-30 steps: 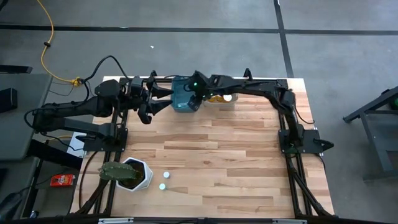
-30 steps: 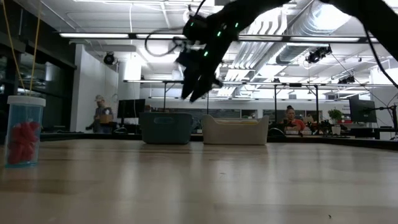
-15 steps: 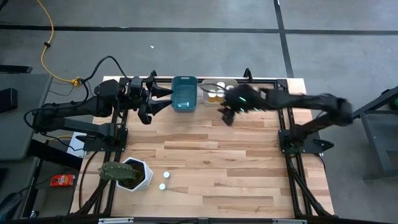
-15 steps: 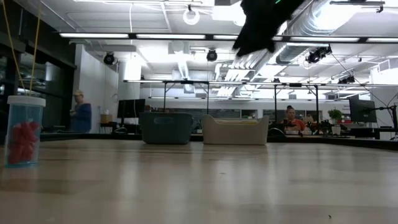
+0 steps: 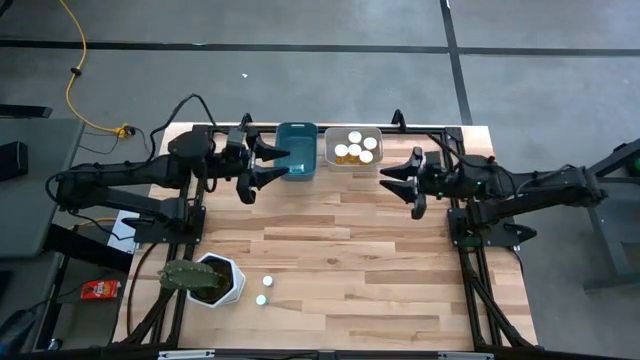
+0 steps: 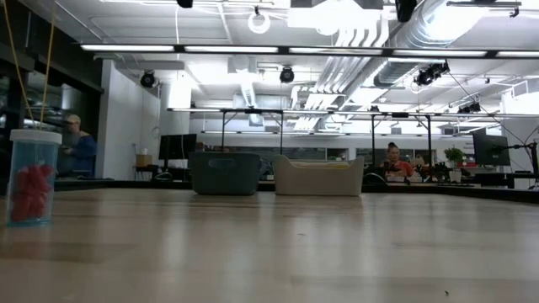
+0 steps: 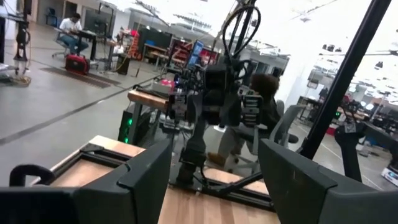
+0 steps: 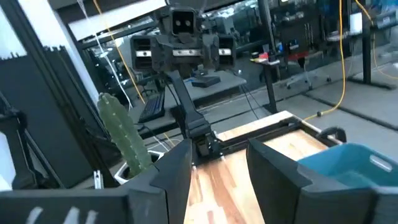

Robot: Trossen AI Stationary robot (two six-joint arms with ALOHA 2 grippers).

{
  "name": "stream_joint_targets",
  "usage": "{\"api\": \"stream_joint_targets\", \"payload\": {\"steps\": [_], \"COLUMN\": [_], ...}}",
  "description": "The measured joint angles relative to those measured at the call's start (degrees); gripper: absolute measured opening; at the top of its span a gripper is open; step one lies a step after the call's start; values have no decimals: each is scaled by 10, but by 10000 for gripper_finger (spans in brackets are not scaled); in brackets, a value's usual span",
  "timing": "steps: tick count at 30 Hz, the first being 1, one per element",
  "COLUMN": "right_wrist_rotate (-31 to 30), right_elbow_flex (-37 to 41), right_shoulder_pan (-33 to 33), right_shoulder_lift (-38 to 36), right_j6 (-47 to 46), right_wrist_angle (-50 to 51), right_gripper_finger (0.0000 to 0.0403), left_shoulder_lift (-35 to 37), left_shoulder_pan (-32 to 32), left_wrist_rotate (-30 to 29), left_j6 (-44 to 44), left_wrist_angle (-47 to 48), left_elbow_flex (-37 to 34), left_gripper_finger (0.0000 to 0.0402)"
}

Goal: Pick and place medicine bottles into bin by pill shape (circle, oval)

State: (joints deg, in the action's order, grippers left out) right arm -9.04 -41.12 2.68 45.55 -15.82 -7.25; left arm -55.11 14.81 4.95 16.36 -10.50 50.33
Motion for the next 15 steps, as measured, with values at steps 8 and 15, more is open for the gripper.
{"api": "stream_joint_targets", "payload": {"steps": [8, 15], "right_wrist_rotate": [-1, -1], "right_elbow_flex": [-7, -7], "right_shoulder_pan": [1, 1], "right_shoulder_lift": [-1, -1], "right_j6": [30, 35], "right_wrist_angle": [1, 2], "right_gripper_finger": [145, 145], "left_shoulder_lift": [-7, -33], "left_shoulder_pan": [-7, -62], "left_wrist_rotate": [-5, -64], "left_j6": [0, 0], "left_wrist_angle": [0, 44], "left_elbow_flex": [0, 1], "left_gripper_finger": [227, 227]}}
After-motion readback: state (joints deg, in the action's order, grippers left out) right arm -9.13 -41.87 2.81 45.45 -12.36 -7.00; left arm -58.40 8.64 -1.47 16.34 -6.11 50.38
